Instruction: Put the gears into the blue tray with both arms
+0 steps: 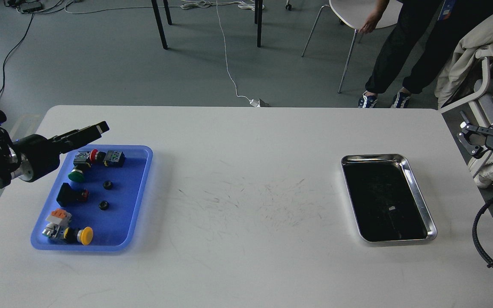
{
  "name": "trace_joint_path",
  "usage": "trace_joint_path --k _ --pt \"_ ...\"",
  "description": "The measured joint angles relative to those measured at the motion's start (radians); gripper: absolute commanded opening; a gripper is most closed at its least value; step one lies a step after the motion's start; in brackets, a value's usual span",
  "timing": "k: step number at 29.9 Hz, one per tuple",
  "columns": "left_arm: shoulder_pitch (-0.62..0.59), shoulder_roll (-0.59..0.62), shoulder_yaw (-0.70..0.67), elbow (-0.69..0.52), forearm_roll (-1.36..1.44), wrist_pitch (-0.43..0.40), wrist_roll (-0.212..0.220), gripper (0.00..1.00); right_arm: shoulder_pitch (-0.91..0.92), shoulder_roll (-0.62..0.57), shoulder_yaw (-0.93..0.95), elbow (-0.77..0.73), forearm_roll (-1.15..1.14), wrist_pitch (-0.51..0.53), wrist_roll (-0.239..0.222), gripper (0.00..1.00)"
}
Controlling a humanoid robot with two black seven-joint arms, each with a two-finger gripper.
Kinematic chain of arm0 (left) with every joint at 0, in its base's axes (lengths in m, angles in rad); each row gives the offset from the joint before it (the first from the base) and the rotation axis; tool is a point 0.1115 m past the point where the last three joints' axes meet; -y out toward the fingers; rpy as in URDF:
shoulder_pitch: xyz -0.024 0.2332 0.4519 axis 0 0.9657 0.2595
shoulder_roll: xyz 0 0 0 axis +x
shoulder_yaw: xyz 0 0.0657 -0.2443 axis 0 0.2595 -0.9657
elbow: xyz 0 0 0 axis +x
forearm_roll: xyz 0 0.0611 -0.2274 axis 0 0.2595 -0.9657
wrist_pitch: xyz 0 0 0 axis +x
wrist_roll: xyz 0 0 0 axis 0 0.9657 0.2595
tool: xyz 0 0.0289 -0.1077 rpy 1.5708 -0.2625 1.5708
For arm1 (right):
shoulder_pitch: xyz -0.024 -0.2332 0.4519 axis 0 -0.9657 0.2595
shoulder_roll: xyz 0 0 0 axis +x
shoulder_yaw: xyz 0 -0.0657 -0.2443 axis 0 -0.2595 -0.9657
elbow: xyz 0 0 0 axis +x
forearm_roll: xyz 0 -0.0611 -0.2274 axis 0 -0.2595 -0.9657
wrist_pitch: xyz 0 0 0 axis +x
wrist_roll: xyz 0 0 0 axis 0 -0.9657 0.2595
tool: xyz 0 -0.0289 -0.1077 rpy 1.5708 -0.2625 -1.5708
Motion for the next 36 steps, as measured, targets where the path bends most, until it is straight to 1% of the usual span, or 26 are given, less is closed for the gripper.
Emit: trace_joint_path --k 2,5,8,12,15,16,20,23,26,28,31,36 --pt "-0.02 -0.023 -0.027 0.029 -0.101 -0.004 0.003 0.97 0.002 0.004 0.0 0.001 0.0 -0.008 0.0 0.95" --pt "-0.073 -0.109 -0.054 0.109 -0.272 -0.005 0.005 0.97 0.014 0.009 0.0 0.002 0.0 -0.026 0.0 0.95" --pt "-0.134 -0.214 -0.082 0.235 -0.44 0.001 0.006 0.97 0.027 0.012 -0.001 0.002 0.0 -0.048 0.0 0.95" --pt "-0.216 -0.357 -0.132 0.453 -0.654 -0.011 0.008 0.97 0.047 0.044 -0.005 0.006 0.0 -0.069 -0.002 0.96" --pt "-0.271 -0.45 -0.144 0.63 -0.817 -0.076 0.006 0.97 0.07 0.078 -0.044 0.026 0.0 -0.081 -0.004 0.96" --pt "-0.281 -0.48 -0.147 0.688 -0.873 -0.113 0.005 0.97 0.077 0.082 -0.059 0.039 0.0 -0.082 -0.004 0.96" --pt "-0.288 -0.548 -0.15 0.841 -1.051 -0.232 0.004 0.98 0.09 0.083 -0.087 0.071 -0.001 -0.089 -0.004 0.96" --pt "-0.263 -0.569 -0.15 0.887 -1.129 -0.338 0.003 0.98 0.09 0.065 -0.075 0.072 0.0 -0.1 -0.007 0.96" --pt "-0.217 -0.573 -0.152 0.898 -1.152 -0.418 0.002 0.98 0.089 0.052 -0.057 0.059 0.008 -0.128 -0.01 0.96" --pt "-0.203 -0.575 -0.166 0.9 -1.155 -0.437 0.001 0.98 0.088 0.054 -0.054 0.055 0.012 -0.153 -0.012 0.96" --pt "-0.198 -0.588 -0.182 0.9 -1.157 -0.443 0.003 0.98 0.086 0.071 -0.055 0.055 0.013 -0.182 -0.013 0.98" --pt "-0.201 -0.618 -0.186 0.9 -1.161 -0.445 0.006 0.98 0.075 0.09 -0.054 0.065 0.014 -0.179 -0.014 0.98"
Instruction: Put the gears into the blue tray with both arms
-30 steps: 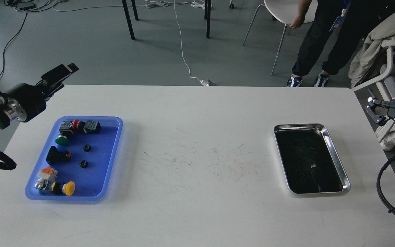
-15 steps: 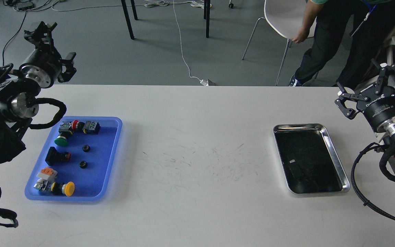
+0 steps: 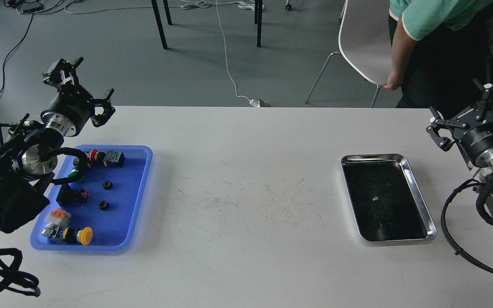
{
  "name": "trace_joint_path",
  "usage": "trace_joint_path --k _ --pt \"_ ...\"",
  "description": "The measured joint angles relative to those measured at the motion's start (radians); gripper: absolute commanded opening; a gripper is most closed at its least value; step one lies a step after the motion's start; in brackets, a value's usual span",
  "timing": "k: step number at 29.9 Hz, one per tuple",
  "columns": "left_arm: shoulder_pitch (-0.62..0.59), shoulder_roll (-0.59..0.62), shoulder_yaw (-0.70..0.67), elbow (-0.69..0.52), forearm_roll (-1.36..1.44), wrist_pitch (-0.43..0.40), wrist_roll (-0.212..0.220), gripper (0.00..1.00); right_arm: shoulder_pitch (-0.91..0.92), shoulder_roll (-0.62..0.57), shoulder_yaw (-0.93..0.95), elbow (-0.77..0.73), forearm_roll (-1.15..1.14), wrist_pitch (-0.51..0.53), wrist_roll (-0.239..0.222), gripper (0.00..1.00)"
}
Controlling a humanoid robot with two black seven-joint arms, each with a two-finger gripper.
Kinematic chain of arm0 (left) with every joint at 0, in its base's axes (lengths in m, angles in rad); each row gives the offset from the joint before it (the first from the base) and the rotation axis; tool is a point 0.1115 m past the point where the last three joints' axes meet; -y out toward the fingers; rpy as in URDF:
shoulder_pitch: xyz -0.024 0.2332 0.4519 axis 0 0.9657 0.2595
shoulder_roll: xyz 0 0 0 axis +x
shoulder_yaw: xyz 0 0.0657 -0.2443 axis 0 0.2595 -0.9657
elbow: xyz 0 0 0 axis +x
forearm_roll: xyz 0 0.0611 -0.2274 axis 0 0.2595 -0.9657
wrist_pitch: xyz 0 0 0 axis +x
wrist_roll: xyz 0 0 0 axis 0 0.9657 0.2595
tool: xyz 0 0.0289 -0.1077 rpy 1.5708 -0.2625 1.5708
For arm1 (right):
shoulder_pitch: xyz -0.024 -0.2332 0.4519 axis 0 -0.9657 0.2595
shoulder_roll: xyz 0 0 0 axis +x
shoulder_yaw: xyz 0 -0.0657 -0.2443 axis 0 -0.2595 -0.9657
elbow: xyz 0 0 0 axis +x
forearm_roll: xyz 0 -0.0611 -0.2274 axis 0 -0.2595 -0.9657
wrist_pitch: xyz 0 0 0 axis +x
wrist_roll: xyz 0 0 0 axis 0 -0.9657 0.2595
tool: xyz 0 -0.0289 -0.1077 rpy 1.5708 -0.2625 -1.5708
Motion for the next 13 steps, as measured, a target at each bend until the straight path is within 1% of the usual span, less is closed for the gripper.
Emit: trace_joint_path --k 3,8,13 --pt "0.001 -0.002 -0.011 -0.001 -0.01 0.0 0.0 0.98 -0.001 0.0 0.002 0.004 0.001 0.024 0.004 0.98" --pt "0.007 -0.003 -0.023 -0.003 -0.018 0.0 -0.003 0.98 -0.003 -0.003 0.003 0.006 0.001 0.1 0.01 0.98" --pt "0.007 -0.004 -0.023 -0.003 -0.022 0.0 -0.007 0.98 -0.004 -0.004 0.007 0.006 0.001 0.119 0.012 0.98"
